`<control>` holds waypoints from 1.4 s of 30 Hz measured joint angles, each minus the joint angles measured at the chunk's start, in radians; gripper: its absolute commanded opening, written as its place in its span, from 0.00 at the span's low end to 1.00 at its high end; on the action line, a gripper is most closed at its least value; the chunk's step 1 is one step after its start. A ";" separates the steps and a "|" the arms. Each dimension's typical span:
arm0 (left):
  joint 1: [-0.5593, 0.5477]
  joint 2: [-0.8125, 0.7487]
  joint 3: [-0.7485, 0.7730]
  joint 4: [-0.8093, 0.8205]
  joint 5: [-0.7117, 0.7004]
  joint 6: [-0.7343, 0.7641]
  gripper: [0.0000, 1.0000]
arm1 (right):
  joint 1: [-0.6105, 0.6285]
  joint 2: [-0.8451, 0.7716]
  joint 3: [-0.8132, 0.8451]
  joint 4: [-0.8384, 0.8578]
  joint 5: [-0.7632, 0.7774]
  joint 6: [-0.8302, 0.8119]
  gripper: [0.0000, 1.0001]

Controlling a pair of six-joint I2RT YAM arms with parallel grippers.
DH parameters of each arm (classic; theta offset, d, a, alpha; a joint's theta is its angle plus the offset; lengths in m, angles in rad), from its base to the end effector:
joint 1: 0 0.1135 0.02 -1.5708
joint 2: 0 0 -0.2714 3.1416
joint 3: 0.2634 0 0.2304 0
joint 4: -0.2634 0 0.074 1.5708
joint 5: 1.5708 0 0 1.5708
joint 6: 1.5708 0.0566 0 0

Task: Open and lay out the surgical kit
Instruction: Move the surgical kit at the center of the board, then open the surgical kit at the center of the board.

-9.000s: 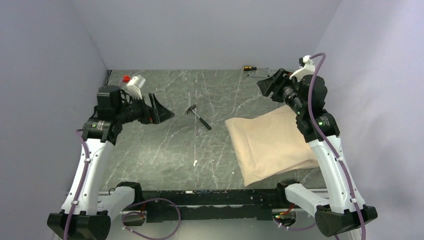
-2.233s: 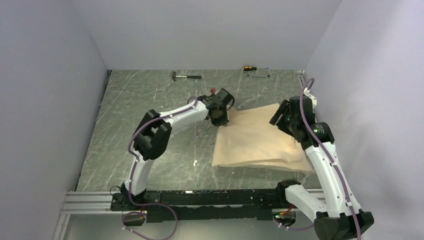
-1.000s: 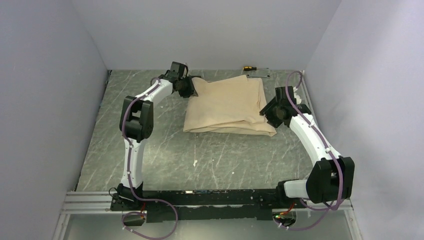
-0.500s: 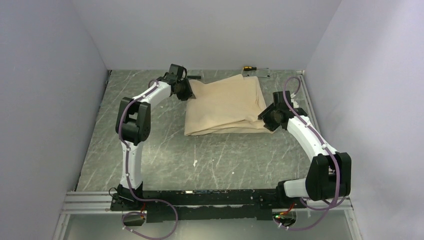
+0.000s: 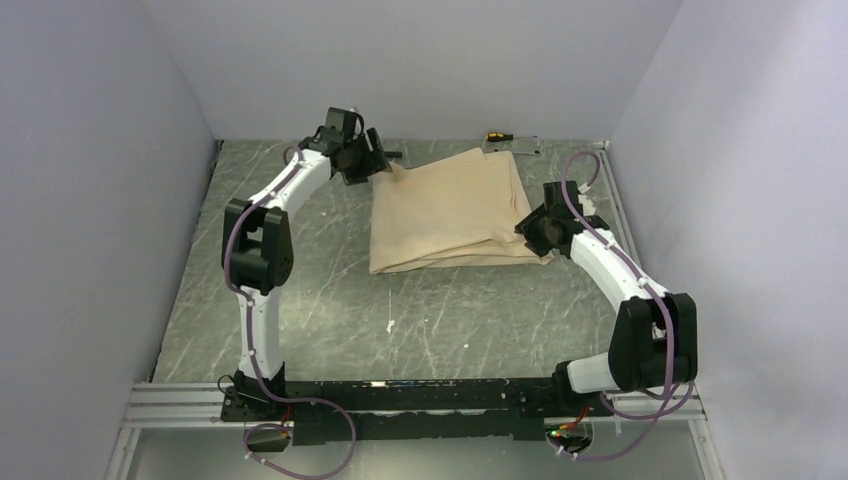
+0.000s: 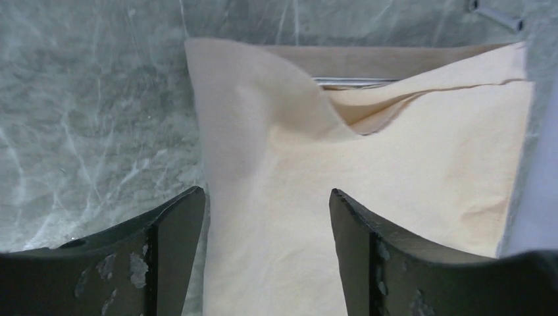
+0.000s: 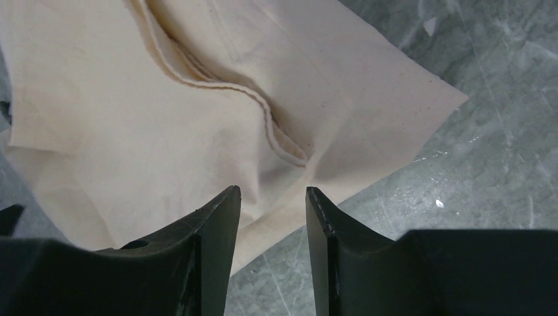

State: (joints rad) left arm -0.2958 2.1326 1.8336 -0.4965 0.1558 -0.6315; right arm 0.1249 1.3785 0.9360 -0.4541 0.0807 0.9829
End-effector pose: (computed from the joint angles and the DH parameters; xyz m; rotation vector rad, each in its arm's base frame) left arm 0.4621 -0.1500 0.2422 -0.3315 2.4228 -0.6170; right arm 0.2747 0.0299 0.2370 1.0728 2.2602 0.3753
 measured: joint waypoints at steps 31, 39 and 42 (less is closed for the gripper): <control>0.003 -0.160 0.063 0.061 0.307 -0.039 0.95 | 0.048 -0.001 0.137 0.050 -0.039 -0.235 0.00; -0.029 0.061 0.097 0.163 0.537 -0.171 1.00 | 0.113 -0.040 0.136 0.185 -0.183 -0.407 0.00; -0.048 0.105 0.106 0.209 0.592 -0.203 0.99 | 0.143 -0.022 0.138 0.209 -0.226 -0.463 0.00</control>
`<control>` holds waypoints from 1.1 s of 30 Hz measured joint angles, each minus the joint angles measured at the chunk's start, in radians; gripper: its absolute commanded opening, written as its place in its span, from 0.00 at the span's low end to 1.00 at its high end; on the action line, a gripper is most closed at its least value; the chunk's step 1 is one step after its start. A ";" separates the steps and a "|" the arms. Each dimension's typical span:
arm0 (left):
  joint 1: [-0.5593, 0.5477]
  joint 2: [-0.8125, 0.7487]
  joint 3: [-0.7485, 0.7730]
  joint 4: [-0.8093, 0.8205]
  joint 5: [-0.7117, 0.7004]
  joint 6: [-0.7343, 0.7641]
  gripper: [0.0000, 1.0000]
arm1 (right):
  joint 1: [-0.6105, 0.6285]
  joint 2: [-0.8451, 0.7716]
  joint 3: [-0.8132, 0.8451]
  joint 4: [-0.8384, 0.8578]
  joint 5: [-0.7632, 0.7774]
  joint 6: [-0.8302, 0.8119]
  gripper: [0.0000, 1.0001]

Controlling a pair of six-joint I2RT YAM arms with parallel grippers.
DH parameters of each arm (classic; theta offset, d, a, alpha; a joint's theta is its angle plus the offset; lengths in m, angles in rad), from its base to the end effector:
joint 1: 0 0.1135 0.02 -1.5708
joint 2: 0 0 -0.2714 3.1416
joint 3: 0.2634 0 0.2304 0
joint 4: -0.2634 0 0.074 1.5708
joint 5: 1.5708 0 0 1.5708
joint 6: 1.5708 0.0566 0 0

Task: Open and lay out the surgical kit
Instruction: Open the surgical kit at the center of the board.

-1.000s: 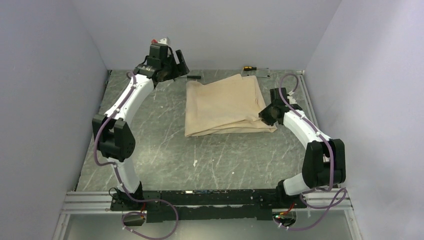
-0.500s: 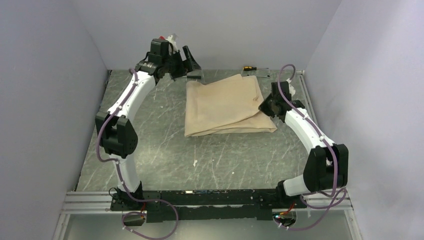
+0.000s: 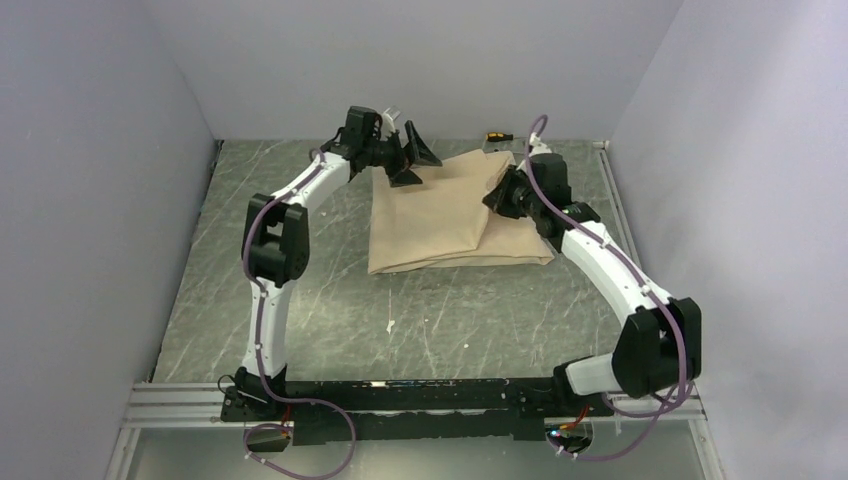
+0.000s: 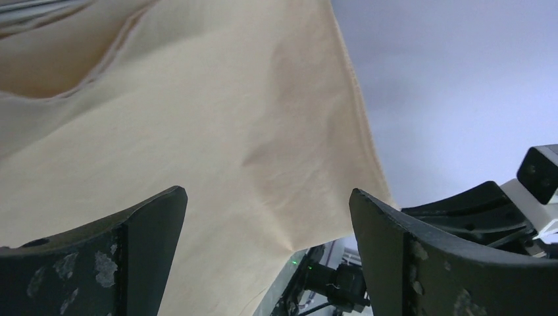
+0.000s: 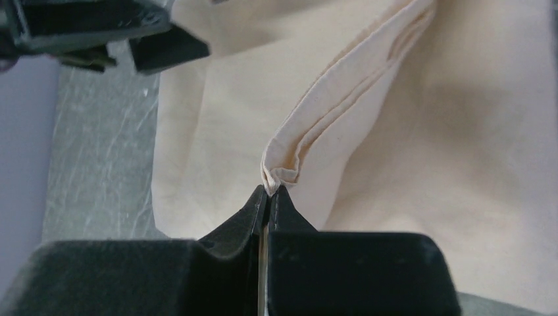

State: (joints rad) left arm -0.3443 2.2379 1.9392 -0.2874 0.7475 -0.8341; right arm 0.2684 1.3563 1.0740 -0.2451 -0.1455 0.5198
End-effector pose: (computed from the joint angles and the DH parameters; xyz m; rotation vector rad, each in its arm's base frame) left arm 0.4712 -0.2099 0.2547 -0.0886 2.3582 -1.4414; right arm 0.2918 0.0888 0.3089 0.1804 2.1471 0.6200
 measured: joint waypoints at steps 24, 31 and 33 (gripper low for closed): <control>-0.013 0.192 0.011 0.367 0.242 -0.205 0.92 | 0.214 0.346 0.299 -0.137 -0.216 -0.279 0.00; -0.013 0.186 0.011 0.216 0.241 -0.085 0.77 | 0.284 0.374 0.340 -0.175 -0.200 -0.316 0.00; -0.013 0.182 0.011 0.161 0.238 -0.043 0.69 | 0.298 0.380 0.353 -0.183 -0.192 -0.322 0.00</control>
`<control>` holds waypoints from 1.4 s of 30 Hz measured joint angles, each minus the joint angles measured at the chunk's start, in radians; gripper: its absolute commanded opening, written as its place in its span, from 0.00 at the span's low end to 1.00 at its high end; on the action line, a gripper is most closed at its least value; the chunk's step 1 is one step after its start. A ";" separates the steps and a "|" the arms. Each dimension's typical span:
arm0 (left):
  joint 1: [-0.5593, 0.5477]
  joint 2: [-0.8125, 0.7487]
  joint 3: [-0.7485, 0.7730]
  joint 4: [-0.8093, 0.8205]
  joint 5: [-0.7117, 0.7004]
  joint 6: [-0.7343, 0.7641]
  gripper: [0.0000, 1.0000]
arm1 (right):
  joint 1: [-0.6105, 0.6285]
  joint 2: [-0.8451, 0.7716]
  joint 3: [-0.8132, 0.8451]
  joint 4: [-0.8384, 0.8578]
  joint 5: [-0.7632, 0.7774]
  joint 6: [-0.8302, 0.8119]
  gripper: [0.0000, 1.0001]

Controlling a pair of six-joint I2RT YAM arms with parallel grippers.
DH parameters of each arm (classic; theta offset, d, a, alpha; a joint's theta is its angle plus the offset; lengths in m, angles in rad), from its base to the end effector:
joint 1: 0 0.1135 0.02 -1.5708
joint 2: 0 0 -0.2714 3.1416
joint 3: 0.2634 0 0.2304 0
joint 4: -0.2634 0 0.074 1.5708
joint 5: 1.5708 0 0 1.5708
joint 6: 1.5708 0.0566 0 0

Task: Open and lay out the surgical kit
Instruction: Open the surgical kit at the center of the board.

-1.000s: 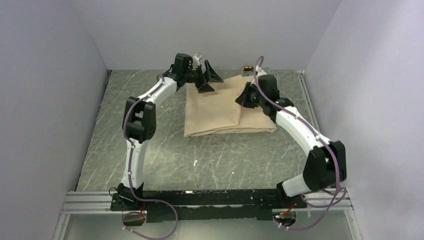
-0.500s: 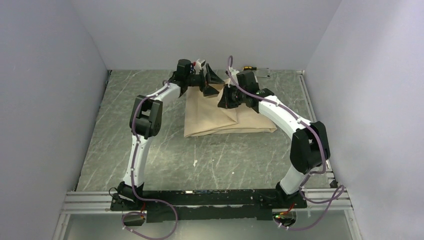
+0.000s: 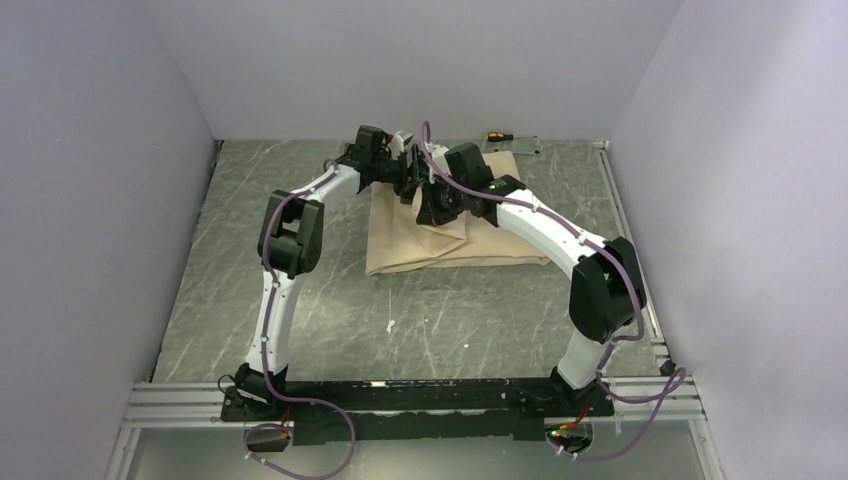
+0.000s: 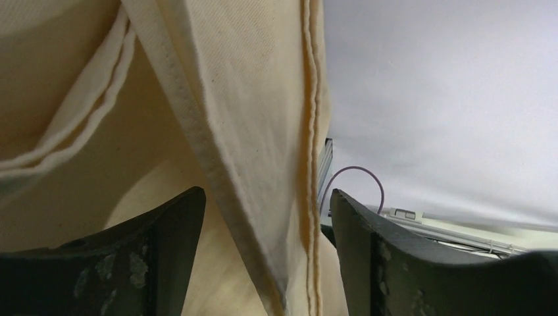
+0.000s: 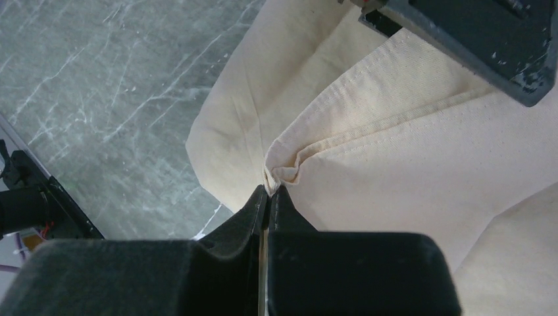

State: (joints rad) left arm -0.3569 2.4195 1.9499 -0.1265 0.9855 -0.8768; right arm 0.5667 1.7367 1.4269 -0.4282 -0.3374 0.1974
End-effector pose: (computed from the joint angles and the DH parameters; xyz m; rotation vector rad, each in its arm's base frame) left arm 0.4860 -0.2316 0.1866 0.0415 2.3995 -1.7186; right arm 0.3183 0.2248 0.2848 -0.6127 2.3048 0.7679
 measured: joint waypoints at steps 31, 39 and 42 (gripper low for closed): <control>0.195 -0.174 0.212 -0.799 -0.282 0.601 0.00 | -0.052 -0.433 -0.181 -0.049 0.312 0.163 0.68; 0.343 -0.262 0.212 -0.957 -0.548 0.776 0.00 | -0.224 -0.436 -0.253 -0.077 0.339 0.219 0.68; 0.372 -0.264 0.212 -0.990 -0.708 0.811 0.00 | -0.238 -0.435 -0.253 -0.090 0.345 0.218 0.68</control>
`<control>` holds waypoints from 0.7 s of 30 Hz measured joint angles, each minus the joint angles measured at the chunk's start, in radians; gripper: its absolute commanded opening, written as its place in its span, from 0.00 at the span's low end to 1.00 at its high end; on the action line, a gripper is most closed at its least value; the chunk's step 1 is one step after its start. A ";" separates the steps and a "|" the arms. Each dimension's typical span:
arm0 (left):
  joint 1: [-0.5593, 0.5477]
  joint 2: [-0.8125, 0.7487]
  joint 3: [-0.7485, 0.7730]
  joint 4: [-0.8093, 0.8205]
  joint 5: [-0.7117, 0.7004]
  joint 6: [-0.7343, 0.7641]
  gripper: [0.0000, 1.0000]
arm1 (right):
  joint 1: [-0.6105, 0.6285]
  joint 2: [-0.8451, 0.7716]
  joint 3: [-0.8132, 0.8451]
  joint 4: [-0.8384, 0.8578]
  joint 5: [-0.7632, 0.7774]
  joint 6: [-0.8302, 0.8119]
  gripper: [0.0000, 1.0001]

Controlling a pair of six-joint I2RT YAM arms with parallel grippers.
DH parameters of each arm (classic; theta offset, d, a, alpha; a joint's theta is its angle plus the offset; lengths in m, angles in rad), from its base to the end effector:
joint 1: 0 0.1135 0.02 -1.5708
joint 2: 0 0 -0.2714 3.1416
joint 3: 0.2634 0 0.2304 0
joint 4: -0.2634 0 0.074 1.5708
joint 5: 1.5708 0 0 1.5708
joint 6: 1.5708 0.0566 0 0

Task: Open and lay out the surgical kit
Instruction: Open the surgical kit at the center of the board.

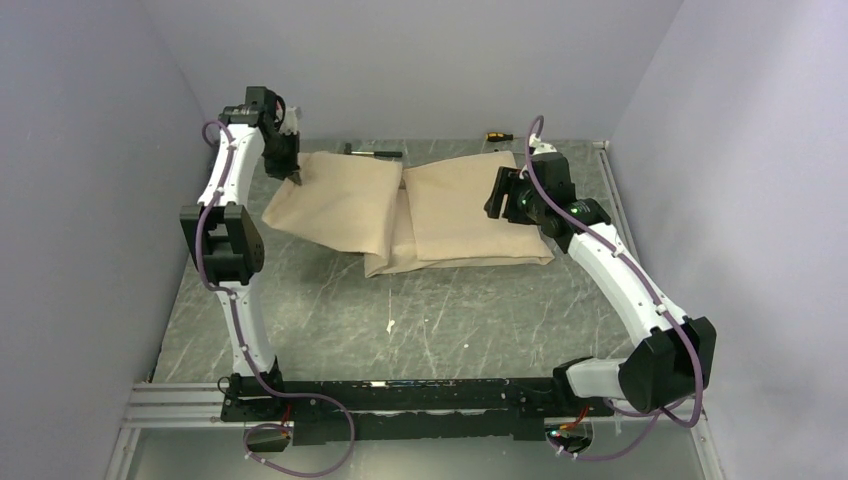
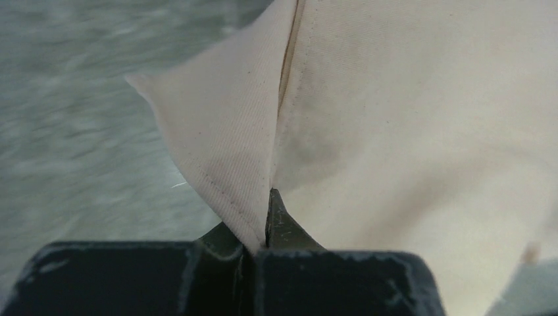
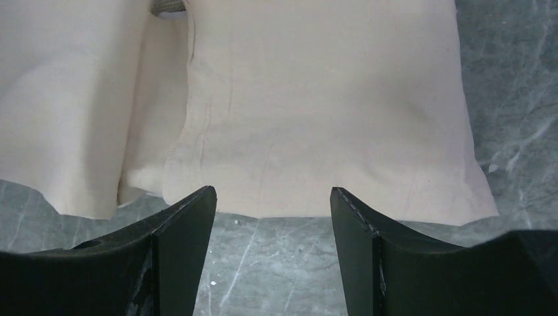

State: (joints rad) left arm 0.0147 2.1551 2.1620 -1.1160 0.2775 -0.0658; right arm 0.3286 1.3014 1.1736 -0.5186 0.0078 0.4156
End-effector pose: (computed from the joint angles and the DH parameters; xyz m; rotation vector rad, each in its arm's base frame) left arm 0.4491 -0.0089 0.2864 -0.0198 2.6635 -0.3876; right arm 0.2654 0.0900 0.3276 0.1021 2.2446 0.3988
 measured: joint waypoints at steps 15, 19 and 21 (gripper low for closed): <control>0.047 0.000 -0.070 0.038 -0.721 0.168 0.00 | -0.068 0.045 -0.002 -0.021 -0.001 -0.016 0.67; 0.047 0.005 -0.081 0.064 -0.811 0.185 0.00 | -0.077 0.065 -0.002 -0.026 -0.016 -0.018 0.67; 0.047 0.008 -0.081 0.079 -0.859 0.189 0.16 | -0.079 0.074 0.000 -0.032 -0.018 -0.019 0.67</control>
State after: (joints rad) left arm 0.0612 2.1635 2.0811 -1.0370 -0.5819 0.1234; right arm 0.2501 1.3750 1.1732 -0.5510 -0.0097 0.3969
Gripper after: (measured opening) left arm 0.015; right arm 0.673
